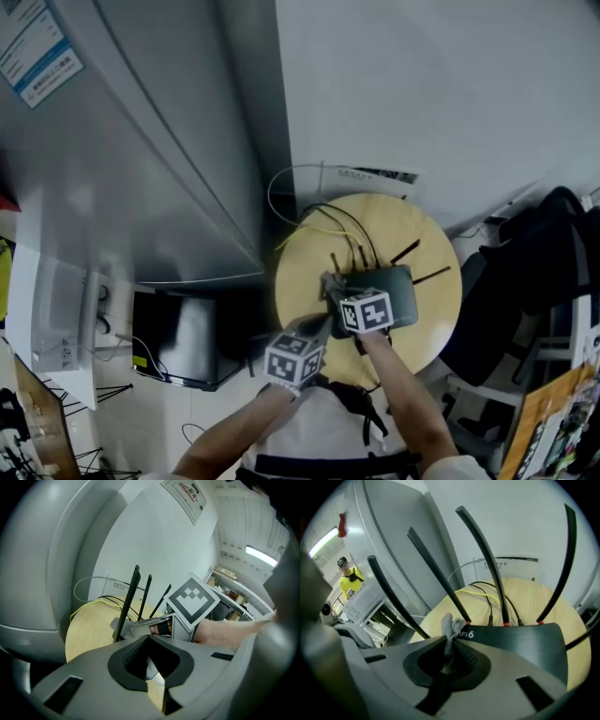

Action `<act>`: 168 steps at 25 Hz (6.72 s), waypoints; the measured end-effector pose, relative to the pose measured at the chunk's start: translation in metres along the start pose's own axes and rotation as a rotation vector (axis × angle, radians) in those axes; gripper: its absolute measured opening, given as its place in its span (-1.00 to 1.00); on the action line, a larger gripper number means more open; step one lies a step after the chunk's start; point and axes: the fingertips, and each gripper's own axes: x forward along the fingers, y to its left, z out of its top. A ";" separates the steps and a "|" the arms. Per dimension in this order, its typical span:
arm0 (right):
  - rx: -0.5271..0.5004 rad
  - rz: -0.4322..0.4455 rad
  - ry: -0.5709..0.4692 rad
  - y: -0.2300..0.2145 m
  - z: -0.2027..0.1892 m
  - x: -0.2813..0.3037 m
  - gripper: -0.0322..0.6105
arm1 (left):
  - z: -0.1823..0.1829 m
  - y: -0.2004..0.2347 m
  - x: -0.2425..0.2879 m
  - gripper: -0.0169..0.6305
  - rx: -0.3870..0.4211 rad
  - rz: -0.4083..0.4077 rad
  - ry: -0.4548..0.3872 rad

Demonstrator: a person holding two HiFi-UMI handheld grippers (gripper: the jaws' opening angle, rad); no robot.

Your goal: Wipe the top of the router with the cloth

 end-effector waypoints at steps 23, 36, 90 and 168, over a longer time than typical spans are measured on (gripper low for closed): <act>0.185 -0.452 -0.108 -0.183 -0.030 -0.089 -0.79 | 0.006 -0.053 0.048 -0.95 0.084 -0.125 0.072; 0.110 -0.502 -0.072 -0.182 -0.054 -0.099 -0.79 | -0.007 -0.025 0.029 -0.96 0.046 -0.066 0.083; 0.092 -0.132 -0.058 -0.026 -0.071 -0.040 -0.79 | -0.030 0.003 0.017 -0.96 -0.006 0.011 0.081; 0.073 -0.040 -0.070 0.002 -0.102 -0.068 -0.79 | -0.069 0.002 -0.013 -0.96 -0.045 0.070 0.107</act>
